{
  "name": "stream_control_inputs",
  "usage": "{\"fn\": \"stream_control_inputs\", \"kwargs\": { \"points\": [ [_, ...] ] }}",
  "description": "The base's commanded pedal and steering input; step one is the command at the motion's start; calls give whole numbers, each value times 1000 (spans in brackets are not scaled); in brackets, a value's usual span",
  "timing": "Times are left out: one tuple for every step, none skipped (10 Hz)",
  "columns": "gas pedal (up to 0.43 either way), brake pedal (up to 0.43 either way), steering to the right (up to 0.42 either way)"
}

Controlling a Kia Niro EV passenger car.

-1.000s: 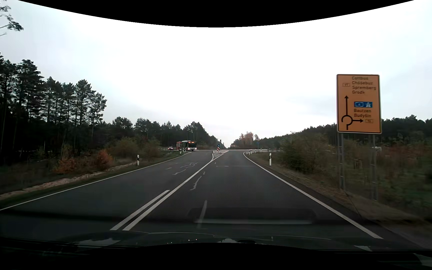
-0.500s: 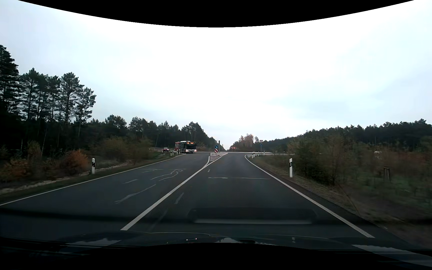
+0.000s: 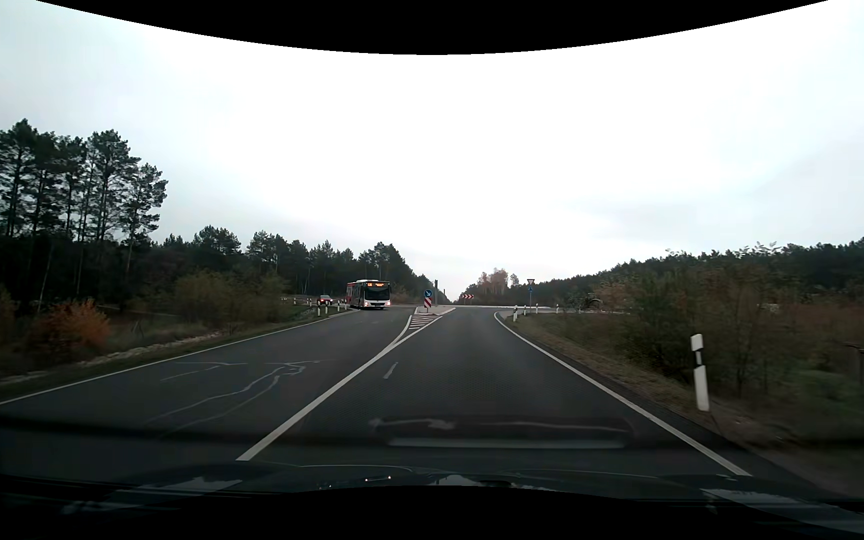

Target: Follow the waypoints while adhering to traffic rules and regulations

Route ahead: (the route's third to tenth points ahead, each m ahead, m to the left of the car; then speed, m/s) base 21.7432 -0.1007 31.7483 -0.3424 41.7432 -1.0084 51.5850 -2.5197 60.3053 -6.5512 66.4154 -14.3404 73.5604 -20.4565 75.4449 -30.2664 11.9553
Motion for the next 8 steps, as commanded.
{"fn": "stream_control_inputs", "kwargs": {
  "points": [
    [0,0,4],
    [0,6,4],
    [0,0,5],
    [0,0,5],
    [0,0,6],
    [0,0,6],
    [0,0,7],
    [0,0,7]
  ]
}}
